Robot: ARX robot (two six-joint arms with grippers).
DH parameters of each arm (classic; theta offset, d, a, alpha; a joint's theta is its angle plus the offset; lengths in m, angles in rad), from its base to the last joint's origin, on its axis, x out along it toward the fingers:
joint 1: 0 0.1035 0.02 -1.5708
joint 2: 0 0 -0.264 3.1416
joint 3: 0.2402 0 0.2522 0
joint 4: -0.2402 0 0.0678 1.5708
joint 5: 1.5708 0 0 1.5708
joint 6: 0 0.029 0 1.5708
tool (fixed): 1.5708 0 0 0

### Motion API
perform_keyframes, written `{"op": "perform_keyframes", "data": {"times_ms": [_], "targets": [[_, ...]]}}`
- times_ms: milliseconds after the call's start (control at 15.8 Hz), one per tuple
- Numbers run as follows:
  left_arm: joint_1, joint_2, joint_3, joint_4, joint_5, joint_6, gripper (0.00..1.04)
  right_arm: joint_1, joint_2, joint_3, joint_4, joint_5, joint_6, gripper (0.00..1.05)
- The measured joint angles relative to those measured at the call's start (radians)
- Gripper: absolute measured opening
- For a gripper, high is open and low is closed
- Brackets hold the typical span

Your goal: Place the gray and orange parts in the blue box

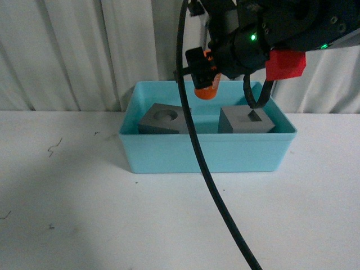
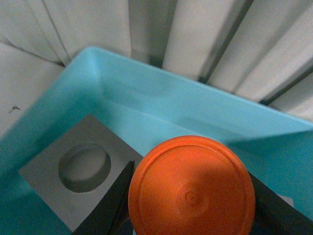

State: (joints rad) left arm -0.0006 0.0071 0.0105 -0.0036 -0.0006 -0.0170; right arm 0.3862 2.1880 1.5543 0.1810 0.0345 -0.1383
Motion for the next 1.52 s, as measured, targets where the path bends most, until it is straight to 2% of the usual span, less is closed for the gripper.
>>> {"op": "perform_keyframes", "data": {"times_ms": [253, 885, 948, 1201, 1391, 1518], "targets": [[0.0, 0.0, 0.0, 0.0, 0.0, 0.0, 0.98, 0.021, 0.077, 0.017, -0.023, 0.048, 0.05, 0.48], [0.0, 0.0, 0.0, 0.0, 0.0, 0.0, 0.98, 0.039, 0.167, 0.057, -0.056, 0.09, 0.13, 0.48], [0.0, 0.0, 0.0, 0.0, 0.0, 0.0, 0.98, 0.041, 0.167, 0.057, -0.061, 0.091, 0.136, 0.53], [0.0, 0.0, 0.0, 0.0, 0.0, 0.0, 0.98, 0.048, 0.167, 0.056, -0.018, 0.091, 0.157, 0.97], [0.0, 0.0, 0.0, 0.0, 0.0, 0.0, 0.98, 0.046, 0.016, -0.079, 0.112, 0.077, 0.168, 0.98], [0.0, 0.0, 0.0, 0.0, 0.0, 0.0, 0.98, 0.029, -0.263, -0.259, 0.22, 0.058, 0.164, 0.98]]}}
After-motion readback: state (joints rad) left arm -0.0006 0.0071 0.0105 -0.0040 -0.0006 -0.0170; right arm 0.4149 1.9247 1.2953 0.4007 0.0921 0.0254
